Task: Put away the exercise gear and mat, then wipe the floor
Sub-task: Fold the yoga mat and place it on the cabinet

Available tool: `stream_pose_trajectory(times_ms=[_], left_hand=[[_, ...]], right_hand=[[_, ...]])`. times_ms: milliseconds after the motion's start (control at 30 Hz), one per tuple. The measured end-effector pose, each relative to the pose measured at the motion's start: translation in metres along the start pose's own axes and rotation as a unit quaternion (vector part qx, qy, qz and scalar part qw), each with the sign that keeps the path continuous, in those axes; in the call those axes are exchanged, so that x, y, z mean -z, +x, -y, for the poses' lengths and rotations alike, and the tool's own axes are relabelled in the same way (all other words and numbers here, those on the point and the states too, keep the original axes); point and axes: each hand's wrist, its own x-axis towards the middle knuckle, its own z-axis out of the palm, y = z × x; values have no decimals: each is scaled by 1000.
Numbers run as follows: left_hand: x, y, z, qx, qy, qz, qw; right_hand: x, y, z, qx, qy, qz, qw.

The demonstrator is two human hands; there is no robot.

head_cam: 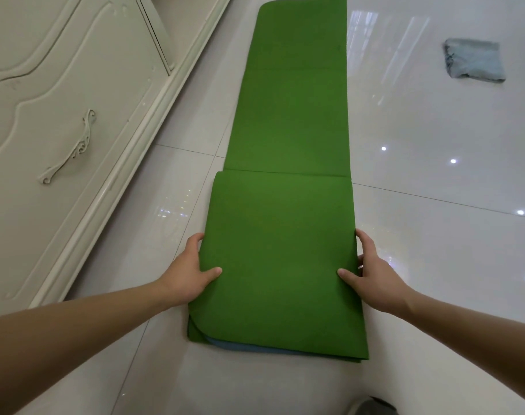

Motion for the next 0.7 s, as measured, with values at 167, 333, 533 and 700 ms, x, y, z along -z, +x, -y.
stream_pose_trajectory(times_ms=[167,333,533,700], left_hand=[[0,3,-3,10,9,0,1000],[10,18,-19,26,40,-4,999],[24,47,-62,-9,4,-50,999],[35,79,-92,-15,-34,-87,996]], right_hand=[[1,3,-3,-7,-12,-2,1000],[4,14,3,-14,3,-49,999],[26,63,30,1,20,-102,995],[47,100,45,-19,35,-120,992]])
